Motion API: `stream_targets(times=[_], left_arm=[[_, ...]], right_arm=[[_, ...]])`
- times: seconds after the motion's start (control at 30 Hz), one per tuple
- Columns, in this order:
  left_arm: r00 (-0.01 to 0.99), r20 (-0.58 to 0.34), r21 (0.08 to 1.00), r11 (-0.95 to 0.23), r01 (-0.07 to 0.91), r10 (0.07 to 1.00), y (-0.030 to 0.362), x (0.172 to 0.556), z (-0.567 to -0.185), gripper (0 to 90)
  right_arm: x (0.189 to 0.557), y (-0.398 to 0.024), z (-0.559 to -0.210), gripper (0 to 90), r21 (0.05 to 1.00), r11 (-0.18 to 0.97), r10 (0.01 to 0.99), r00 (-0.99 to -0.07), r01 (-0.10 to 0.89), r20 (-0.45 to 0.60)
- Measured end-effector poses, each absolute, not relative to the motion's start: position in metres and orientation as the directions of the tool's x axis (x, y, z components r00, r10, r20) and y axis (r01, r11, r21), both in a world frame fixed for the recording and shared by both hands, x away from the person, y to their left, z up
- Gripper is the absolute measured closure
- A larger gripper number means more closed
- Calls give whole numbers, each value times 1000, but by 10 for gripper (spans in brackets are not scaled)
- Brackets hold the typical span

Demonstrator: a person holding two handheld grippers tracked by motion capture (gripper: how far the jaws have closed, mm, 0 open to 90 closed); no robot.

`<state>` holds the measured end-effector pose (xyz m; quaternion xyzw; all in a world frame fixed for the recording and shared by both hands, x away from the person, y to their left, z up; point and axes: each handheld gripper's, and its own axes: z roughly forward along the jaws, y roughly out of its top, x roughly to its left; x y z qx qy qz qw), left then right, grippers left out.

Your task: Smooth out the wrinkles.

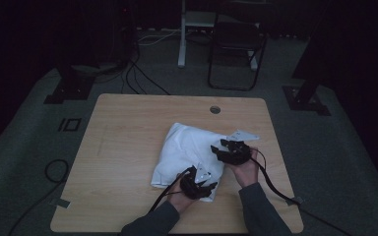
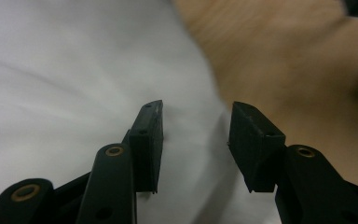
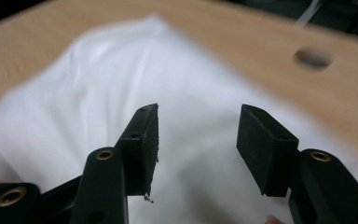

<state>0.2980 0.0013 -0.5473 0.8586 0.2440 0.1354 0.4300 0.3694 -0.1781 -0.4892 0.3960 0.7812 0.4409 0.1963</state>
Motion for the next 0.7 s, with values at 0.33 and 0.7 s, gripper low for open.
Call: stream_targets(times=[0.33,0.7], left_arm=[[815,87,864,-451,224,572,45,285,-516,505],[620,60,842,-373,389,783,109,331,-525,518]], right_arm=[[343,-173,-535,467,778,343,778,-623,527,78],[338,-158,-558,456,745,404,763,-645,531,45]])
